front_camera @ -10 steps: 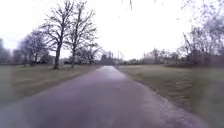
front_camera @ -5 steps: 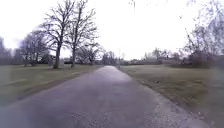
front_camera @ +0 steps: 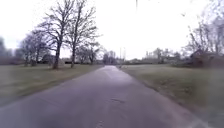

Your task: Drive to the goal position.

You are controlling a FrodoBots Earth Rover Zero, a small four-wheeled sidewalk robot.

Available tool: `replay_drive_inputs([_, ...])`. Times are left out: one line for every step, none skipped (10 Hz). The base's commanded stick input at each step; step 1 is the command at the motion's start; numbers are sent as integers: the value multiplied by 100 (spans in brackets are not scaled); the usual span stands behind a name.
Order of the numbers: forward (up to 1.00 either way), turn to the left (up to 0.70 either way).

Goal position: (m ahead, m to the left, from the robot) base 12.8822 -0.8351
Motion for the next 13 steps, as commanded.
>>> replay_drive_inputs([100,0])
replay_drive_inputs([100,0])
replay_drive_inputs([100,0])
replay_drive_inputs([100,0])
replay_drive_inputs([100,0])
replay_drive_inputs([100,0])
replay_drive_inputs([100,0])
replay_drive_inputs([100,0])
replay_drive_inputs([100,0])
replay_drive_inputs([100,0])
replay_drive_inputs([100,0])
replay_drive_inputs([100,0])
replay_drive_inputs([100,0])
